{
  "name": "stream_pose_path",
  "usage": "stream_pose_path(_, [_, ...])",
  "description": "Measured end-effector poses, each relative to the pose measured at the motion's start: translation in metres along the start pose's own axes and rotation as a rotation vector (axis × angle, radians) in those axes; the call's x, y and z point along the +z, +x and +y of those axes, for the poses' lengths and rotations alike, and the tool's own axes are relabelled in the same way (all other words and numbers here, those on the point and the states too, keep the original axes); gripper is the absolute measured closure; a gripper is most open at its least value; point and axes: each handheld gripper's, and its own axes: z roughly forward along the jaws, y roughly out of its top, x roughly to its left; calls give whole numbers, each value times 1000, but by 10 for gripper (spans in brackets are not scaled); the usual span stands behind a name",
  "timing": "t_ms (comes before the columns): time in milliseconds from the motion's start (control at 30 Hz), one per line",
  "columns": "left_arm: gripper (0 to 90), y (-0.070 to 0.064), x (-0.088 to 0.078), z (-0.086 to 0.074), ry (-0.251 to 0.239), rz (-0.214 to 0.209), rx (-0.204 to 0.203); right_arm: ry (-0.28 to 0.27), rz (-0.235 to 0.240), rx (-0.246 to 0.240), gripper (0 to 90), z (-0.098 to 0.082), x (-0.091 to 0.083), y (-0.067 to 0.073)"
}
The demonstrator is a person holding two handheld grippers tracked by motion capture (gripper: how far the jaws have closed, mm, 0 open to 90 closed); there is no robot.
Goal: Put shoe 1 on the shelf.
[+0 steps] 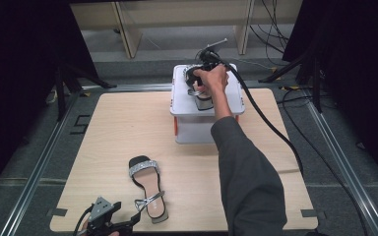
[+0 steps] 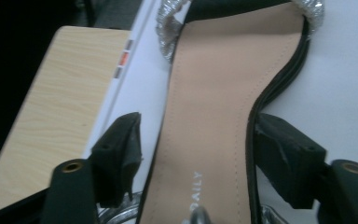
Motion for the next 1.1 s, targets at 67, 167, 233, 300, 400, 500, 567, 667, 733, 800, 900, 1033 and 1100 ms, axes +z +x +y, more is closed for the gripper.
stream_pose_path(67, [170,0,0,0,2,2,-1,-14,19,-30,306,1,-10,-1])
stream_pose_path(167, [170,1,1,-1,12,8,4,-29,41,-86,298,-1,-24,-5])
stream_pose_path(233, [170,1,1,-1,7,10,5,-56,53,-131,297,-3,-36,-8])
stream_pose_path(300, [171,1,1,-1,12,10,4,-36,39,-163,289,-7,-46,-10])
stream_pose_path(400, [171,2,1,-1,15,18,3,-52,69,-211,316,-14,-62,-15])
stream_pose_path(500, [172,2,1,-1,13,20,-5,-46,74,-251,352,-22,-75,-22])
stream_pose_path(567, [171,4,0,0,30,35,16,-59,71,-273,408,-28,-83,-27])
stream_pose_path(667, [172,2,1,-1,15,26,-12,-40,80,-319,456,-38,-90,-36])
stream_pose_path(733, [172,2,1,0,17,29,-6,-19,46,-347,480,-46,-90,-41])
stream_pose_path(800, [171,2,2,-1,8,24,-6,12,30,-389,494,-53,-85,-45])
stream_pose_path(900, [172,2,2,-1,10,26,-7,47,28,-410,514,-60,-76,-46])
stream_pose_path(1033, [174,3,0,-1,26,37,-8,67,22,-400,504,-63,-64,-43])
stream_pose_path(1100, [174,3,1,0,21,31,-6,58,26,-406,490,-62,-61,-41])
